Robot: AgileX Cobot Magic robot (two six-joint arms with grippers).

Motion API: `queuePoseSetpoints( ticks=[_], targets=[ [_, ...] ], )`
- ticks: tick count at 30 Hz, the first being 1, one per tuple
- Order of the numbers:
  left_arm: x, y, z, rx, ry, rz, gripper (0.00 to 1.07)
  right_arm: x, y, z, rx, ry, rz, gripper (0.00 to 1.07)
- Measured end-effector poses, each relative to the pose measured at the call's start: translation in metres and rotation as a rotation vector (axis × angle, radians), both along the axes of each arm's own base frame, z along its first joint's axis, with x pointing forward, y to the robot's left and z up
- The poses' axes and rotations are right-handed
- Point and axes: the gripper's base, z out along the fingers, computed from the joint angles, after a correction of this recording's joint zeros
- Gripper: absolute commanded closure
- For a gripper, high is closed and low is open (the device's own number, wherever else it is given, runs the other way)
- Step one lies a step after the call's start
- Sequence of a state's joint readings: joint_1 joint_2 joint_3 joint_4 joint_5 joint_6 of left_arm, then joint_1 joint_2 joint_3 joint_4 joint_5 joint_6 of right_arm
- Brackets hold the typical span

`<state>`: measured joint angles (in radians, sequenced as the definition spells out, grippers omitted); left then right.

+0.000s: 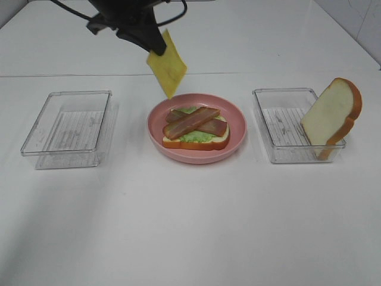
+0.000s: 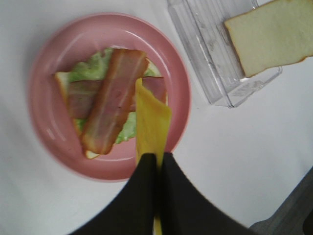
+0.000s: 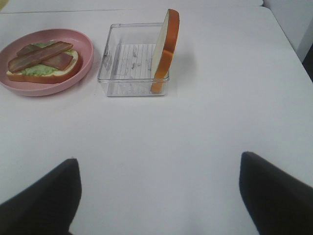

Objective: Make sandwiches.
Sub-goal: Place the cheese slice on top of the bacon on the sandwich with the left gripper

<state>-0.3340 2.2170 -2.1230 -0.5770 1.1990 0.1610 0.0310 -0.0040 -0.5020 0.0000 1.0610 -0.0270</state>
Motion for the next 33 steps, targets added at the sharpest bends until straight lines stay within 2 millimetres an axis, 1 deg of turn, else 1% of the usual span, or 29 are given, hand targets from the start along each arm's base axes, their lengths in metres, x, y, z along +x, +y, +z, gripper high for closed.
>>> queuePoseSetpoints(
  ticks=[1,2,3,4,5,6,7,8,10,13,15,16,18,21,23,26,28,30,33],
  targets=[
    [0.000,-0.007,-0.007,-0.009,0.007,-0.016,1.07,0.000,0.000,0.000,0.000,0.000,0.000,0.23],
    [0.000,-0.007,-0.007,-0.009,0.007,-0.016,1.07,0.000,0.000,0.000,0.000,0.000,0.000,0.23],
    [0.002,-0.018,-0.021,-0.022,0.020,-0.034,1.07,0.000,0.000,0.000,0.000,0.000,0.000,0.23],
    [0.003,-0.023,-0.029,-0.030,0.027,-0.037,1.07,0.000,0.000,0.000,0.000,0.000,0.000,0.23],
    [0.003,-0.023,-0.029,-0.030,0.027,-0.037,1.07,0.000,0.000,0.000,0.000,0.000,0.000,0.23],
    [0.005,-0.031,-0.043,-0.042,0.043,-0.044,1.07,0.000,0.000,0.000,0.000,0.000,0.000,0.23],
    [0.005,-0.035,-0.048,-0.049,0.047,-0.048,1.07,0.000,0.000,0.000,0.000,0.000,0.000,0.23],
    [0.005,-0.035,-0.048,-0.049,0.047,-0.048,1.07,0.000,0.000,0.000,0.000,0.000,0.000,0.23],
    [0.008,-0.047,-0.066,-0.076,0.047,-0.044,1.07,0.000,0.000,0.000,0.000,0.000,0.000,0.23],
    [0.010,-0.049,-0.070,-0.084,0.045,-0.035,1.07,0.000,0.000,0.000,0.000,0.000,0.000,0.23],
    [0.015,-0.056,-0.083,-0.126,0.035,-0.008,1.07,0.000,0.000,0.000,0.000,0.000,0.000,0.23],
    [0.015,-0.056,-0.083,-0.126,0.035,-0.008,1.07,0.000,0.000,0.000,0.000,0.000,0.000,0.23],
    [0.019,-0.060,-0.092,-0.158,0.035,0.023,1.07,0.000,0.000,0.000,0.000,0.000,0.000,0.23],
    [0.020,-0.061,-0.094,-0.165,0.035,0.031,1.07,0.000,0.000,0.000,0.000,0.000,0.000,0.23],
    [0.022,-0.064,-0.110,-0.175,0.059,0.045,1.07,0.000,0.000,0.000,0.000,0.000,0.000,0.23],
    [0.022,-0.064,-0.112,-0.173,0.062,0.045,1.07,0.000,0.000,0.000,0.000,0.000,0.000,0.23],
    [0.022,-0.064,-0.119,-0.144,0.060,0.038,1.07,0.000,0.000,0.000,0.000,0.000,0.000,0.23],
    [0.023,-0.063,-0.120,-0.131,0.051,0.036,1.07,0.000,0.000,0.000,0.000,0.000,0.000,0.23],
    [0.025,-0.058,-0.123,-0.058,0.004,0.023,1.07,0.000,0.000,0.000,0.000,0.000,0.000,0.23]
  ],
)
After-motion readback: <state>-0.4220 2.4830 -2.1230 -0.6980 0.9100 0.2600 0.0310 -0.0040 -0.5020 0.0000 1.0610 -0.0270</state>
